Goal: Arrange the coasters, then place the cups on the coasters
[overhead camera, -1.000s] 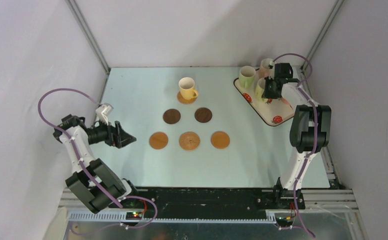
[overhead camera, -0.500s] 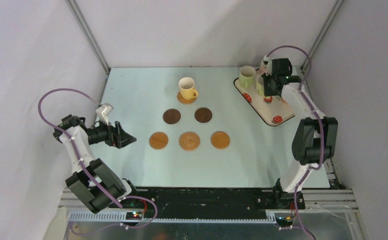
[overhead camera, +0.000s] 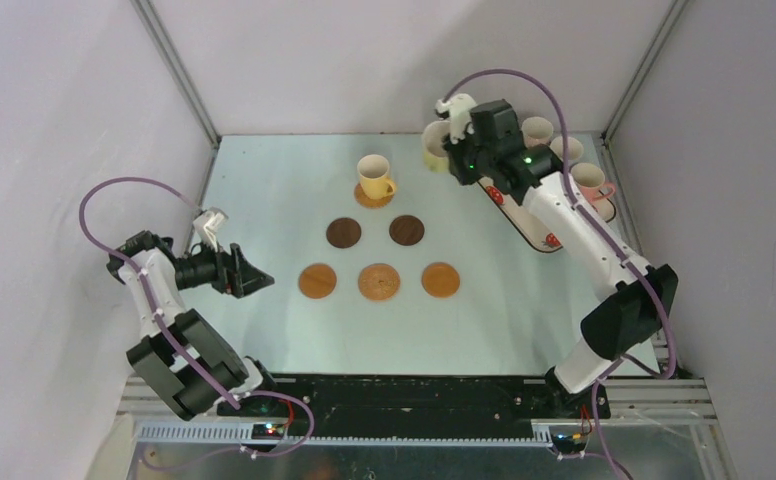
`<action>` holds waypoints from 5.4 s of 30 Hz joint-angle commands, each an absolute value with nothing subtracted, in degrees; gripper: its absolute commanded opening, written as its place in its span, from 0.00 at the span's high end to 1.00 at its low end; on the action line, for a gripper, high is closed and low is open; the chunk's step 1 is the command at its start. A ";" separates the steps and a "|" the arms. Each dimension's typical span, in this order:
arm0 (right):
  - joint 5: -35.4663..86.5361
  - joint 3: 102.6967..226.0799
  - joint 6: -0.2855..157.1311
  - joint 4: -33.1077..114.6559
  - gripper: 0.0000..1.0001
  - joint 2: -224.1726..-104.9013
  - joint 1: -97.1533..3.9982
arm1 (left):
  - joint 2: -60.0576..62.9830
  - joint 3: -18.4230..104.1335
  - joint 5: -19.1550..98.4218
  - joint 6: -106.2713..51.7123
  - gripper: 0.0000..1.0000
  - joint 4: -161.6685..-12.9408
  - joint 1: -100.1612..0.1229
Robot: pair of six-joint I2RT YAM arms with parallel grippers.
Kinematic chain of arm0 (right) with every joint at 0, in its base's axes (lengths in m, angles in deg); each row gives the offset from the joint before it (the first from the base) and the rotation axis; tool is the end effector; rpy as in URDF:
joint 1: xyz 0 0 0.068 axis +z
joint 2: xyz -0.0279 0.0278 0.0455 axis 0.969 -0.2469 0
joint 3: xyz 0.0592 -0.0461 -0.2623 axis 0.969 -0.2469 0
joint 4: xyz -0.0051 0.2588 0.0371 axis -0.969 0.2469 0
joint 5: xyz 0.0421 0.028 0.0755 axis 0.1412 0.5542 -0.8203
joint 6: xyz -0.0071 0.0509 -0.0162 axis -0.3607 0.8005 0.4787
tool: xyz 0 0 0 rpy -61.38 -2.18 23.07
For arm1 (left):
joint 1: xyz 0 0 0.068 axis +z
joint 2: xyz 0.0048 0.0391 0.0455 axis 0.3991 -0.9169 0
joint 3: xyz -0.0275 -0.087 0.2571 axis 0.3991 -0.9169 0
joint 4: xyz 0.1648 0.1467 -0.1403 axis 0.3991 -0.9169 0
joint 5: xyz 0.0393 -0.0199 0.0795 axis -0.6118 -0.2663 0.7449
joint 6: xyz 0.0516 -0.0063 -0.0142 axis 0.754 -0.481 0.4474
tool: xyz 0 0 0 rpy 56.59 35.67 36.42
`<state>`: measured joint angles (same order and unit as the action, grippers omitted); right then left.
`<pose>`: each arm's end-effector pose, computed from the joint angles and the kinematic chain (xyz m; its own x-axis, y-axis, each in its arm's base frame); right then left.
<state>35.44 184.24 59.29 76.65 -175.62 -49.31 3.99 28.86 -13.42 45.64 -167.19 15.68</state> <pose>0.3255 0.1601 0.3915 -0.3901 -0.4315 -0.8134 -0.5095 0.8370 -0.1996 0.1675 0.0963 0.2707 -0.6634 0.0023 -0.7483 0.5197 0.7209 -0.4585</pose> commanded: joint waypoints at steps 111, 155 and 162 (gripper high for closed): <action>26.11 201.09 68.34 82.89 0.01 -188.64 -47.98 | 1.05 30.72 -17.24 56.88 0.02 -176.17 16.30; 41.38 214.35 71.77 75.41 0.12 -219.80 -67.44 | 9.63 24.31 -13.14 29.20 0.02 -148.65 16.78; 40.06 213.21 71.78 75.21 0.34 -219.90 -68.09 | 9.89 24.31 -13.25 29.29 0.02 -148.81 16.85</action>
